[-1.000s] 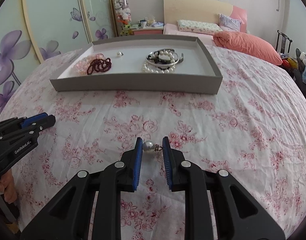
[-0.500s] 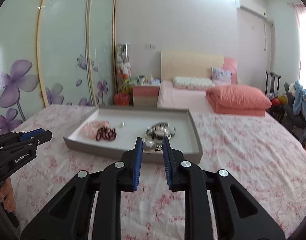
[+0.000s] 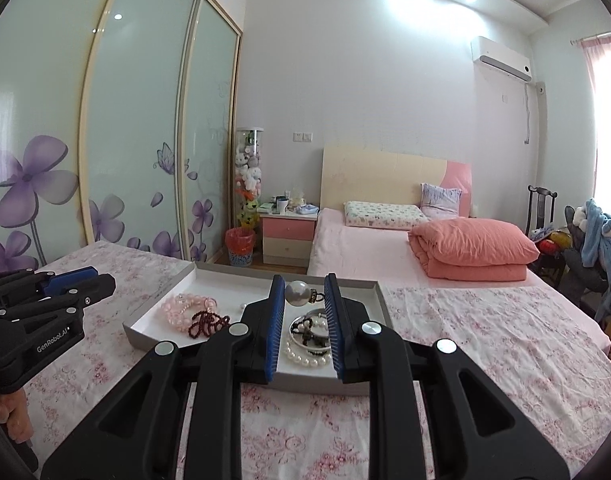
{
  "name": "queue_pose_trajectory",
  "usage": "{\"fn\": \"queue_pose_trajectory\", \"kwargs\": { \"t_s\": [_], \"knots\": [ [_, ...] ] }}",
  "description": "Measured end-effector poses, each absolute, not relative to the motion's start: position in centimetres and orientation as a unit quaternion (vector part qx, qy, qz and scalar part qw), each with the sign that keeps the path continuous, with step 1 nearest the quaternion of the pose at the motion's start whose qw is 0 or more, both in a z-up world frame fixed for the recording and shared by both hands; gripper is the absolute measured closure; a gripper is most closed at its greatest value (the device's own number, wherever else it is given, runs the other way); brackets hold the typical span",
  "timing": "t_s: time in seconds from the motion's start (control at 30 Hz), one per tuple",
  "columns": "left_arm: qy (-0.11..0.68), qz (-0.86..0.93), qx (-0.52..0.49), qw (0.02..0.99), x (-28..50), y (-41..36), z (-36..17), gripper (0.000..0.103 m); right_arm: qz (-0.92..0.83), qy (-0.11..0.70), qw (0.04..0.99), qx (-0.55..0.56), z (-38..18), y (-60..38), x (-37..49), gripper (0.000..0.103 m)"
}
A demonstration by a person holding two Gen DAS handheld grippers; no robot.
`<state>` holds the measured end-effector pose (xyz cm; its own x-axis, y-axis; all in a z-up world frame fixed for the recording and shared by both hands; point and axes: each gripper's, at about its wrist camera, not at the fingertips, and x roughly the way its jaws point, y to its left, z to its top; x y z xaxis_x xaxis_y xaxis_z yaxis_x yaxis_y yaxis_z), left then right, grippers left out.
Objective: Organize jewelry
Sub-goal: 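Carry the pearl earring and silver ring over the grey tray with both tools, then release the earring and ring into the grey tray, opening both tools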
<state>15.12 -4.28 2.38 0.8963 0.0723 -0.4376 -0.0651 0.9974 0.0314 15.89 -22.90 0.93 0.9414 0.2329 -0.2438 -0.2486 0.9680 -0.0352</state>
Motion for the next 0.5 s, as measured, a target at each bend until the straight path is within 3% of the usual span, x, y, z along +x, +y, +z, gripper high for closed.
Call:
{"fn": "queue_pose_trajectory", "kwargs": {
  "t_s": [0.5],
  "knots": [
    [0.224,0.033,0.015,0.974,19.6,-5.0,1.5,0.081,0.124,0.123,0.984,-0.031,0.8,-22.4,20.4,0.082]
  ]
}}
